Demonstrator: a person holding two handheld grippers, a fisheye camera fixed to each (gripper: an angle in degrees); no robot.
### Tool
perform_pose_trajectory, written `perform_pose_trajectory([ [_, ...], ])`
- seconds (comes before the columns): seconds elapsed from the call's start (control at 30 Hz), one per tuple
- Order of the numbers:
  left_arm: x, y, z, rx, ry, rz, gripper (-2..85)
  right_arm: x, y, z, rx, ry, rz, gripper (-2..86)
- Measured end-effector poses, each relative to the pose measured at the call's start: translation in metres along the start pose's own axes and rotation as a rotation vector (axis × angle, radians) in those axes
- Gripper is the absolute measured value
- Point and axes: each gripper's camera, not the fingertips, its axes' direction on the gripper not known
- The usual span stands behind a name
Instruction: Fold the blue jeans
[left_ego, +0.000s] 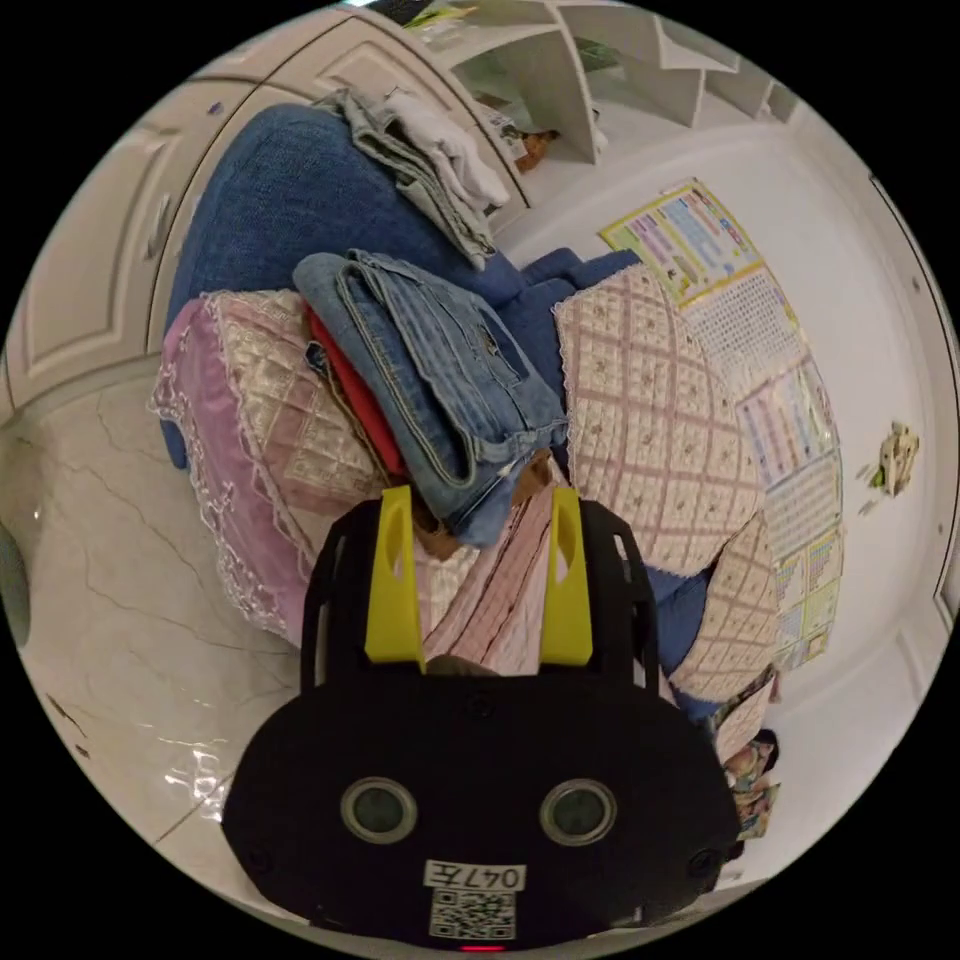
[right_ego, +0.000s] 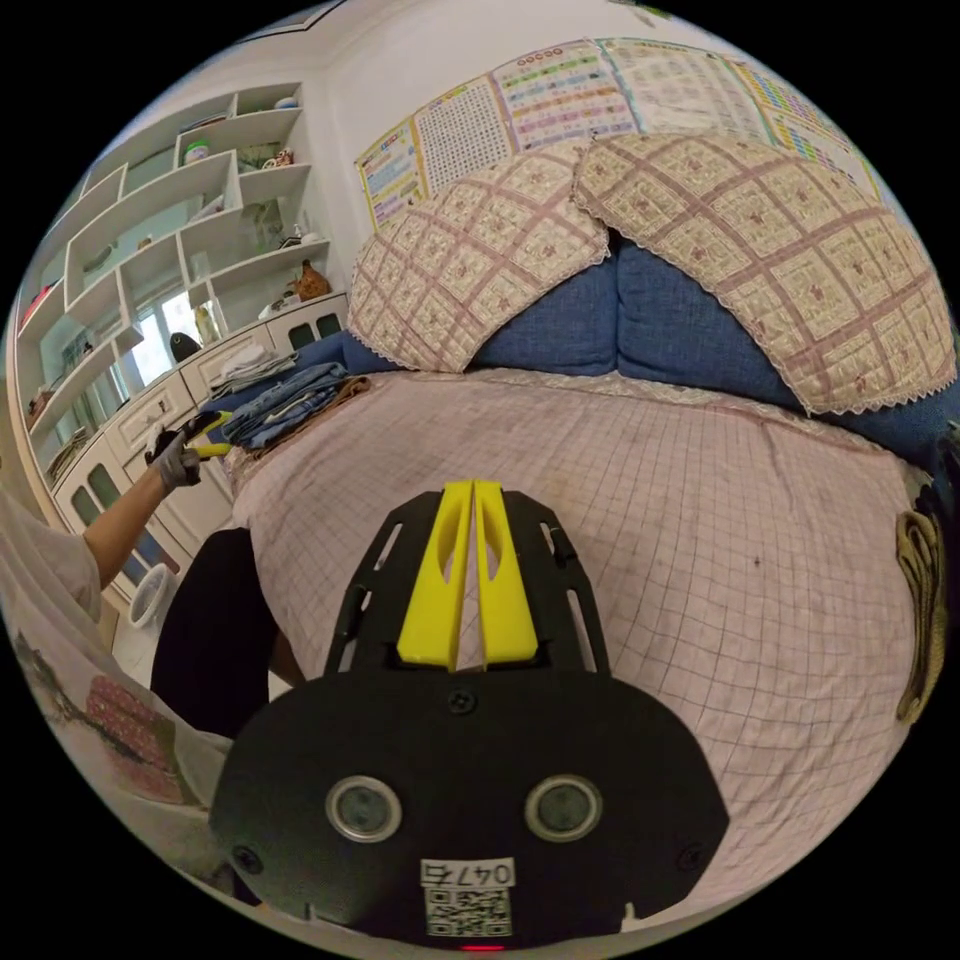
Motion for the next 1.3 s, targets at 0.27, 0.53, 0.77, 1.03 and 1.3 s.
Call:
perform_pose_trajectory([
  [0.27, -0.105, -0.051, 0.001, -0.017, 0.045, -0.063, 17.6, 0.034, 0.039, 0.063, 0.061, -0.104, 0.095, -1.2],
  [0.53, -0.225, -0.092, 0.045, -0.104, 0.024, -0.22, 17.0, 0.047, 0.076, 0.116, 0.089, -0.133, 0.105, -1.2],
  [0.77, -0.275, -0.111, 0.049, -0.109, -0.054, -0.12, 9.2, 0.055, 0.111, 0.165, 0.093, -0.153, 0.13, -1.2],
  [1.03, -0.306, -0.121, 0.047, -0.124, -0.047, -0.045, 6.6, 0.047, 0.148, 0.215, 0.079, -0.161, 0.129, -1.2],
  [1.3, -0.309, -0.077, 0.016, -0.11, 0.119, 0.137, 5.8, 0.025, 0.177, 0.26, 0.055, -0.273, 0.06, -0.3],
])
